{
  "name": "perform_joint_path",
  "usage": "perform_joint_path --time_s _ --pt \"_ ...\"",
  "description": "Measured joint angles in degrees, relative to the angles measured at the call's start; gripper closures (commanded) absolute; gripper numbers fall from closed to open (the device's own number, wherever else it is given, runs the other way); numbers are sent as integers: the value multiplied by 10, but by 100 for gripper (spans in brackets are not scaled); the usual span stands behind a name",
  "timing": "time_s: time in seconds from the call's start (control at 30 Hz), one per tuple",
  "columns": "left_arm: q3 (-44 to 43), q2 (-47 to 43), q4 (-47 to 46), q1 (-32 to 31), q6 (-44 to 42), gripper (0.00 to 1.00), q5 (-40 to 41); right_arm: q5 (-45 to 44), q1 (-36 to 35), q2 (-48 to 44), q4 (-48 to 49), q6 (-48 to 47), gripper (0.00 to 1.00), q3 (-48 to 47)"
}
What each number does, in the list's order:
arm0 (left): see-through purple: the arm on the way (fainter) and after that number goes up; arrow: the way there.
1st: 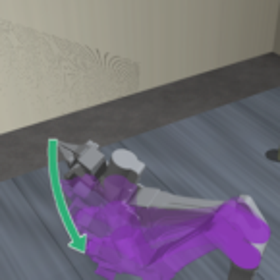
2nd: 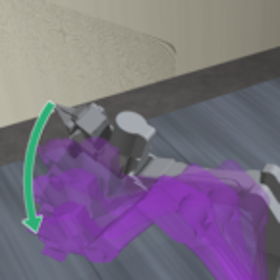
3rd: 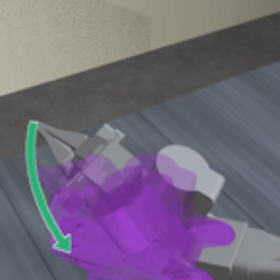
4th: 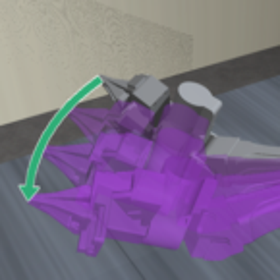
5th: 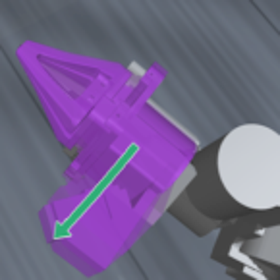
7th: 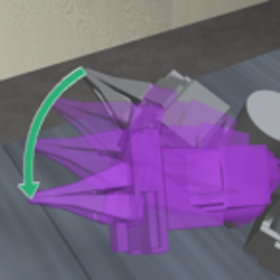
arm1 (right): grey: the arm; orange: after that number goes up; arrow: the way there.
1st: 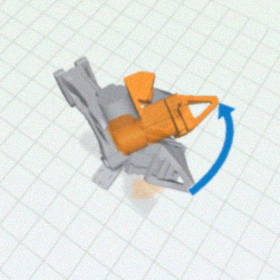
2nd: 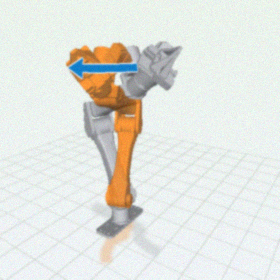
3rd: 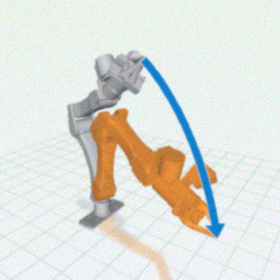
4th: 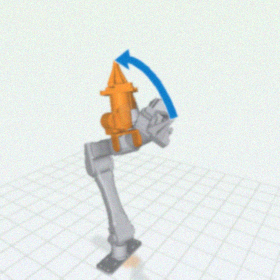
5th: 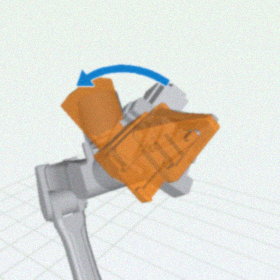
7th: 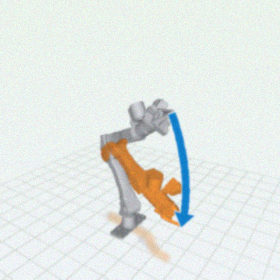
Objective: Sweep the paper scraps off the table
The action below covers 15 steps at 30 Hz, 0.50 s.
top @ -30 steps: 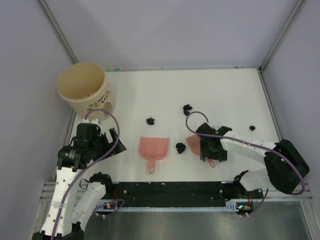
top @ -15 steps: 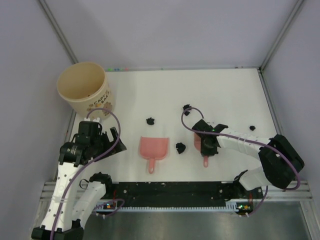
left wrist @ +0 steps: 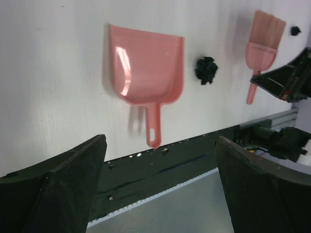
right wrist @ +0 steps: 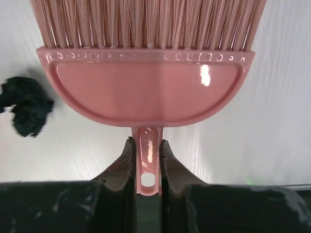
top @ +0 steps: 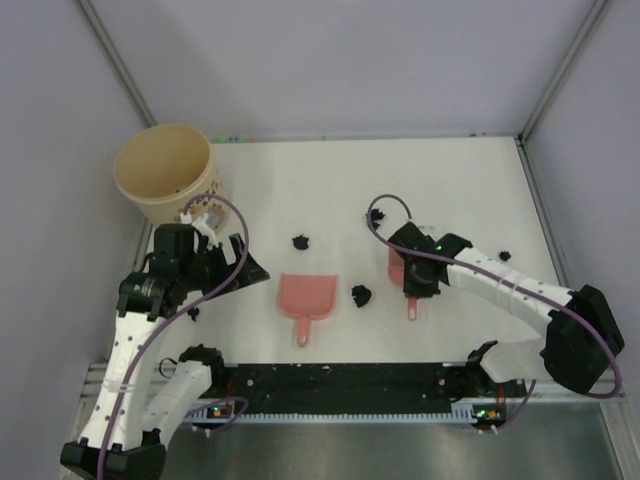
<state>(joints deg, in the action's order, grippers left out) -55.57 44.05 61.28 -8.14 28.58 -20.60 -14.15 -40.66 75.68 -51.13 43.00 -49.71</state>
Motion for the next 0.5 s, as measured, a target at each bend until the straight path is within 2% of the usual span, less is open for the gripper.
perform_joint_path --time_s 0.27,0.5 --pt "-4 27 -139 -24 51 4 -112 9 0 -37 -49 -5 100 -99" --pt "-68 126 -214 -138 77 7 -102 73 0 -39 -57 -24 100 -169"
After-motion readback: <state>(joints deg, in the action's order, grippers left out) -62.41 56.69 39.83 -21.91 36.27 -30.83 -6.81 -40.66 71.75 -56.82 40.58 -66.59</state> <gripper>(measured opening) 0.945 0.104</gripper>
